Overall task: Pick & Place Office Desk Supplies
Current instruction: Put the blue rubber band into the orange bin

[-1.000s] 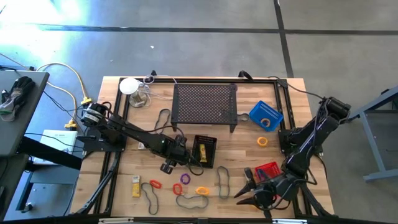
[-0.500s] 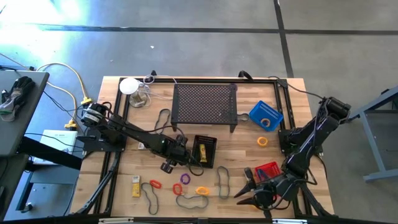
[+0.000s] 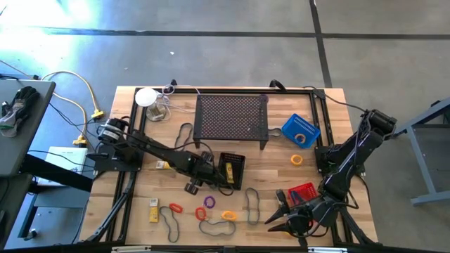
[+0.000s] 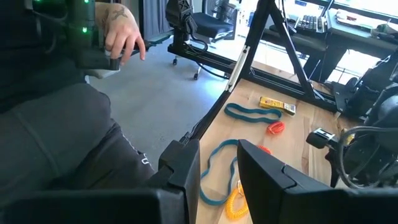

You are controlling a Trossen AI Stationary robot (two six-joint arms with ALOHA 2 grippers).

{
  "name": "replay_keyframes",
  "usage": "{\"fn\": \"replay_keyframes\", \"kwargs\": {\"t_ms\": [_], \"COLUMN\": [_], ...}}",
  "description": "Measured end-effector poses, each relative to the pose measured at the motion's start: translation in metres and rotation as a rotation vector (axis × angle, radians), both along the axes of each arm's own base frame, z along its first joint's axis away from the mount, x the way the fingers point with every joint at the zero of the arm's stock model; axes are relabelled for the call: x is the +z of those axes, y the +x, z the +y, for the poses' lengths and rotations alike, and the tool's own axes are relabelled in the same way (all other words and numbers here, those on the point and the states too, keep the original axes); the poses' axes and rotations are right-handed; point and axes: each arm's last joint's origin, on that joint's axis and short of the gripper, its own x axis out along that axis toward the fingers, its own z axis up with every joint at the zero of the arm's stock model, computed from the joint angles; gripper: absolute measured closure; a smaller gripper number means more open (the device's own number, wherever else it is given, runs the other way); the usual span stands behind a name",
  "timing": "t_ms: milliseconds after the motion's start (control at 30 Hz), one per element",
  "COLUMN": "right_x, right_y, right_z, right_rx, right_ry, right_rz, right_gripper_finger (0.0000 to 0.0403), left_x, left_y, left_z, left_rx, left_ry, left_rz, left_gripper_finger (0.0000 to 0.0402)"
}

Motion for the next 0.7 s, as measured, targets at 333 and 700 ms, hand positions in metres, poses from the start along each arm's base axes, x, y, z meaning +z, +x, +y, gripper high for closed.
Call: {"fn": "replay_keyframes", "kwargs": {"t_ms": [333, 700], "right_x": [0.000, 0.000], "right_y": [0.000, 0.000], "right_z": [0.000, 0.000], "right_rx": [0.000, 0.000], "right_ry": [0.000, -0.001], "right_rz": [0.000, 0.000], "right_gripper_finger": [0.0309, 0.0309], "left_x": [-0.002, 0.027], "left_y": [-0.003, -0.021], "left_z": [-0.005, -0.018], "left_rx": [0.011, 0.077], "left_ry": [-0.005, -0.031], "left_rz": [0.014, -0.027], "left_gripper_finger": [0.0311, 0.0399]}}
